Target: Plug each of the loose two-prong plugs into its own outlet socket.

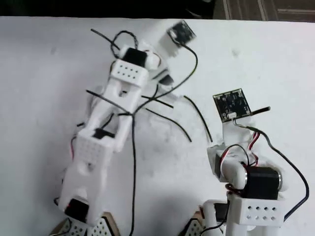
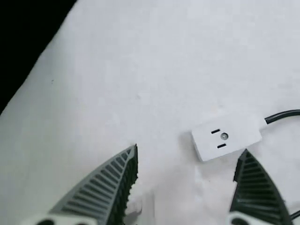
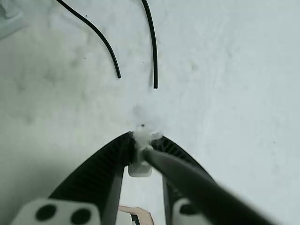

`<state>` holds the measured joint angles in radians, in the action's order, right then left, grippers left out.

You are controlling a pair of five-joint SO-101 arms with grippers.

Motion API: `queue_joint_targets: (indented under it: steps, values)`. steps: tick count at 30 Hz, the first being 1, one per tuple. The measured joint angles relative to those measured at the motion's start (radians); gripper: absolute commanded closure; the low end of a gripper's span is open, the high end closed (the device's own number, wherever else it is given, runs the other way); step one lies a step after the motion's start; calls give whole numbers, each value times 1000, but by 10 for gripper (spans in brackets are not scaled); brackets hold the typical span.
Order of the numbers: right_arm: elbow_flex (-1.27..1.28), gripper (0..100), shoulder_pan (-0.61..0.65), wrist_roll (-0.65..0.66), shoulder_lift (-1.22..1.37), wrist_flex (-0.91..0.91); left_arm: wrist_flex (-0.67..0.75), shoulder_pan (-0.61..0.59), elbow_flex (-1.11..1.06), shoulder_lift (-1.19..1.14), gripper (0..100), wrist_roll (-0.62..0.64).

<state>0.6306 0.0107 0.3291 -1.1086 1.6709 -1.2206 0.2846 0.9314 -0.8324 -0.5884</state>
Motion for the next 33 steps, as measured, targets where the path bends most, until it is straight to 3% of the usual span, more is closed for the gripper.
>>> queue_joint_targets:
  steps: [11, 23, 33]
  values:
    - [5, 981, 0, 0, 0, -2, -91, 38, 466, -450, 676, -173]
    - [18, 981, 0, 0, 0, -2, -52, 60, 589, -598, 752, -206]
    - [18, 981, 2, 0, 0, -2, -41, 95, 649, -649, 967, -371]
